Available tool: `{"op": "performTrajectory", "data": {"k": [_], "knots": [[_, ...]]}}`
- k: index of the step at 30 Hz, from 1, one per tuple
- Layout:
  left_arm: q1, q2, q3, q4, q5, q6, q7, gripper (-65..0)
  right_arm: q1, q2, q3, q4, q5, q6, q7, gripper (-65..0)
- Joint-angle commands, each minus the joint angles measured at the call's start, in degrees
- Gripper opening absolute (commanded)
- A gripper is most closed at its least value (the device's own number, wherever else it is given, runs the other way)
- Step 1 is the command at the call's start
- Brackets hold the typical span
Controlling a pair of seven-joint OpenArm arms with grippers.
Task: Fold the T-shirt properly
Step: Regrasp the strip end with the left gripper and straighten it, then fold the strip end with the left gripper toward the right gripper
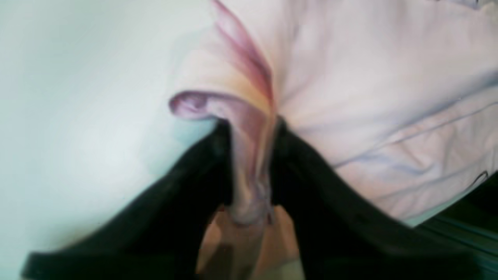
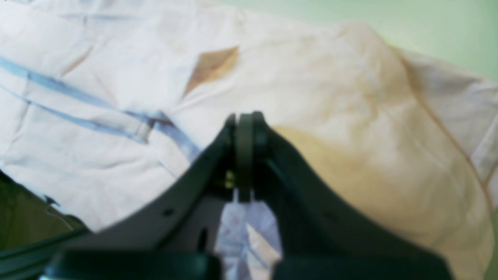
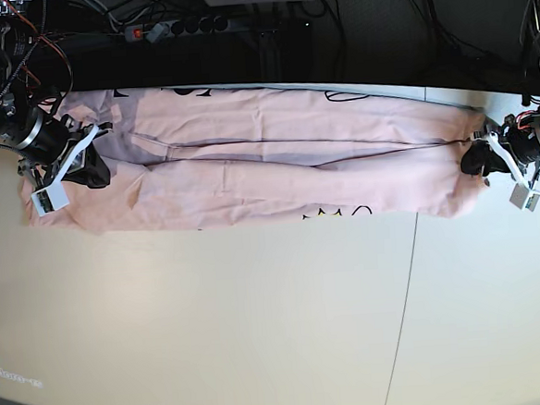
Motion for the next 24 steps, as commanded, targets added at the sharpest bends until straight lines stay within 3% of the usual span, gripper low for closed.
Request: {"op": "performTrajectory", "data": {"k": [1, 9, 19, 24], "knots": [[-0.5, -1.1, -0.3, 0.4, 0.8, -1.5, -0.2, -65.0, 0.3, 0.9, 0.4, 0.8, 0.9, 4.5, 1.0, -65.0], [-0.6, -2.3, -0.3, 0.4, 4.4, -1.5, -8.9, -65.0, 0.8, 0.9, 0.5, 0.8, 4.9, 4.5, 2.1, -65.0], [-4.3, -3.2, -1.1, 0.4, 4.2, -1.5, -5.0, -65.0, 5.0, 0.9, 0.5, 0.8, 6.0, 4.5, 1.9, -65.0], [-5.4, -4.4, -8.4, 0.4, 3.5, -1.5, -2.0, -65.0, 5.2, 0.9, 0.5, 0.8, 5.9, 4.5, 1.9, -65.0]]}}
